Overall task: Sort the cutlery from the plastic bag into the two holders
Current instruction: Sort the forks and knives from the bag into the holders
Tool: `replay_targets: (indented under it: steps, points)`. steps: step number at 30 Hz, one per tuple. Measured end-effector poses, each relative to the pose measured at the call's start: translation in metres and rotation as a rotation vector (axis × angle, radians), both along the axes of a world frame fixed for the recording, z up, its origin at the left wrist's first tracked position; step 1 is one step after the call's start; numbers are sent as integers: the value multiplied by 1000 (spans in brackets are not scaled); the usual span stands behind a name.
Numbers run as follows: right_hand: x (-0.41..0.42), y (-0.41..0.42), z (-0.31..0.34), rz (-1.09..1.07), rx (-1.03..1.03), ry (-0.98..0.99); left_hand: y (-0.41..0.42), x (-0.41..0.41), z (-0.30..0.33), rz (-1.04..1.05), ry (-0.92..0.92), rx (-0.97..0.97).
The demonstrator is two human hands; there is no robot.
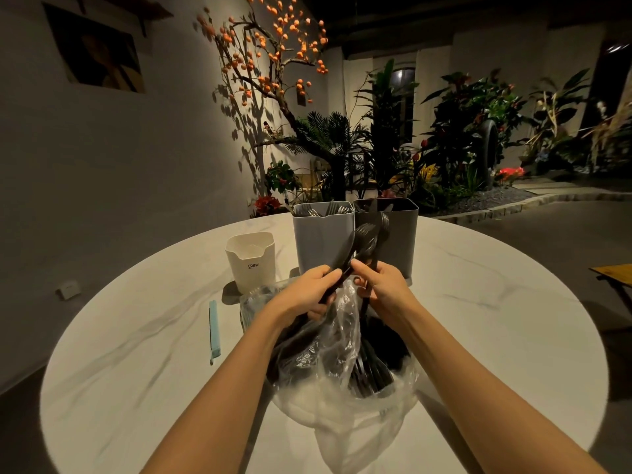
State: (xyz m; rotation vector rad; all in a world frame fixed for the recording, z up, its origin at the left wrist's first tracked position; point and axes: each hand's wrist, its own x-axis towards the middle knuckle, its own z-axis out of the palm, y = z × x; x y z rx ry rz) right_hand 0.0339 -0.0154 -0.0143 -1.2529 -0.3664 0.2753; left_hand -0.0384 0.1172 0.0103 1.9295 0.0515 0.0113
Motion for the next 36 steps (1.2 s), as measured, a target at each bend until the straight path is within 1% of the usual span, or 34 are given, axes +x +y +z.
replay_targets:
  steps: [2, 4, 8, 11, 14, 16, 17, 21, 25, 27, 30, 32, 36]
  points:
    - [-1, 0, 0, -62, -39, -2, 0, 2, -3, 12, -53, 79]
    - [0, -1, -1, -89, -33, 17, 0, 3, -5, 27, -97, 152]
    - [-2, 0, 3, -176, -72, 49, -3, 2, -5, 33, -162, 166]
    - [-1, -1, 4, -209, -31, 68, -5, 3, -5, 105, -193, 219]
    - [-1, -3, 4, -225, -66, 34, -3, 6, -7, 186, -194, 235]
    - [1, -3, 4, -241, -67, -1, -1, 7, -9, 167, -193, 235]
    - [1, -2, 4, -242, -56, -20, 0, 8, -10, 150, -190, 264]
    - [3, -3, 3, -271, -2, -28, 1, 7, -10, 62, -185, 498]
    - [0, -9, 5, -233, 106, 82, 2, 5, -10, 3, -152, 621]
    - [-1, -8, 4, -234, 109, 93, 4, 6, -11, -8, -157, 691]
    - [5, -4, 0, -337, 39, 69, 9, 8, -13, -1, -173, 749]
    - [11, -6, 0, -414, 43, 86, 14, 7, -15, 11, -161, 774]
    - [24, -14, -3, -537, -17, 113, 21, 7, -17, 59, -138, 768]
